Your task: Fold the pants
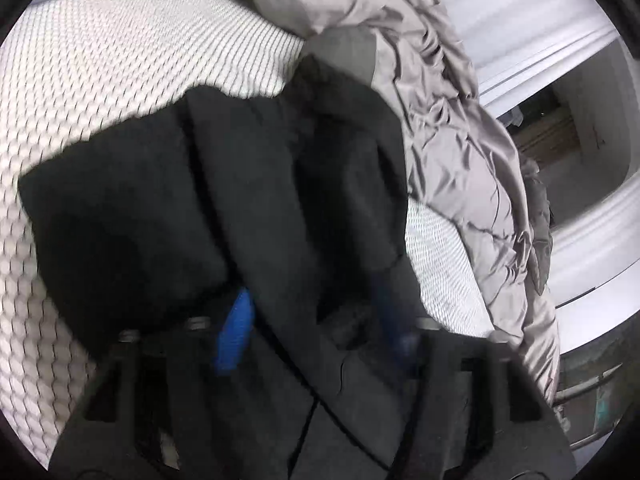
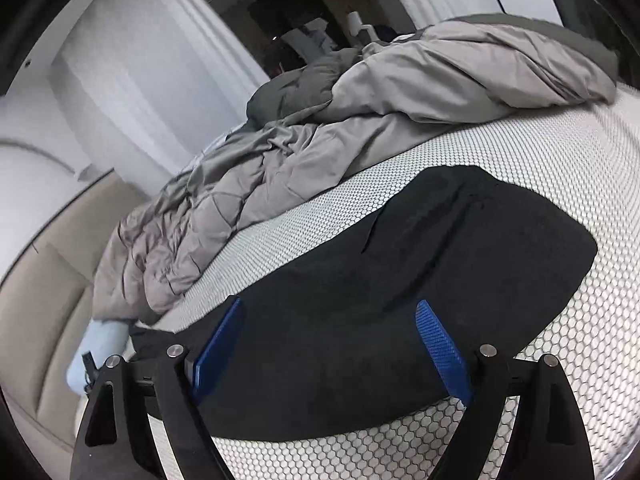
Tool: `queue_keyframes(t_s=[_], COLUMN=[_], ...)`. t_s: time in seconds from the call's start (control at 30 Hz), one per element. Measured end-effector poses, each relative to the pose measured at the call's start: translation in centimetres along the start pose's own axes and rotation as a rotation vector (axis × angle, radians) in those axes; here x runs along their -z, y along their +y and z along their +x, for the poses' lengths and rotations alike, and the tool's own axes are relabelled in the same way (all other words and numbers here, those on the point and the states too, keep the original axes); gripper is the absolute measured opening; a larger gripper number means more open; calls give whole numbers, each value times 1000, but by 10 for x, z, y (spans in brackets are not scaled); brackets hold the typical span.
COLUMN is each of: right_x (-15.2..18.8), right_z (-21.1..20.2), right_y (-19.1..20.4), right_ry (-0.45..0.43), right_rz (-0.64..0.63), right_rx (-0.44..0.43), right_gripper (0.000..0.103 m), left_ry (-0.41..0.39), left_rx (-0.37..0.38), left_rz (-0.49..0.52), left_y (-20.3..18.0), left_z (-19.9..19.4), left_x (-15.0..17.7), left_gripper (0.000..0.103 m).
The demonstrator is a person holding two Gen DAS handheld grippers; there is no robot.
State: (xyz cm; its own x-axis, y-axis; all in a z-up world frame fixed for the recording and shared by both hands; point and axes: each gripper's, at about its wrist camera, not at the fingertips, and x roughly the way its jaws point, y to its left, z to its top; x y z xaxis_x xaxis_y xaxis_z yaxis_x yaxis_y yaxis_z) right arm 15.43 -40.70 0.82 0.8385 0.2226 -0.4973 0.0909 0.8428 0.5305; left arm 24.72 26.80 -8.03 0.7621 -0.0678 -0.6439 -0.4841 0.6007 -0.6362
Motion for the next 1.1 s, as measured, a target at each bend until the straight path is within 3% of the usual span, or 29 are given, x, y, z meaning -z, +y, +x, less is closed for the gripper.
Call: queue_keyframes(t_s=[0.03, 0.1, 0.27, 0.33, 0.37, 0.43, 0.53, 0.67, 0.7, 0.8, 0.93, 1.03, 1.07, 1.1], right_x=[0, -1, -4, -3, -2, -1, 1, 3, 4, 7, 10, 14, 16, 15], right_z=[1, 5, 11, 8, 8, 9, 5, -8, -10, -11, -2, 13, 18, 23], right_y=[-3, -4, -20, -27, -31, -39, -49, -63, -70, -96, -117, -129, -132, -134], right_ry=[-4, -11, -7, -10, -6, 13, 35, 34, 40, 93, 170, 222, 234, 230], right_rz=[0, -26, -17, -12, -8, 10, 22, 22, 43, 166, 254, 312, 326, 337], right_rx=[0, 28, 49, 68, 73, 79, 95, 117, 115, 49, -12, -30, -38, -55], right_gripper=[88, 88, 88, 88, 88, 88, 88, 88, 88, 88, 88, 88, 88, 88], left_ry=[-2, -30, -163, -204, -199, -96, -22, -5, 0, 83, 80, 77, 68, 61], left_rx=[-20, -26, -11, -97, -160, -252, -197, -76, -52, 4, -24, 4, 11, 15], left_rz=[25, 75, 109, 138, 157, 146, 23, -89, -112, -126, -15, -59, -81, -92], left_y=[-1, -4, 6, 9, 11, 27, 48, 58, 62, 60, 34, 26, 24, 22], left_z=[3, -2, -81, -93, -89, -68, -63, -86, -91, -83, -62, -46, -41, -39], left_x=[-2, -1, 8, 12, 13, 13, 11, 14, 21, 46, 59, 56, 54, 54], left_gripper=[0, 0, 0, 2, 11, 13, 16, 51, 54, 54, 54, 54, 52, 41])
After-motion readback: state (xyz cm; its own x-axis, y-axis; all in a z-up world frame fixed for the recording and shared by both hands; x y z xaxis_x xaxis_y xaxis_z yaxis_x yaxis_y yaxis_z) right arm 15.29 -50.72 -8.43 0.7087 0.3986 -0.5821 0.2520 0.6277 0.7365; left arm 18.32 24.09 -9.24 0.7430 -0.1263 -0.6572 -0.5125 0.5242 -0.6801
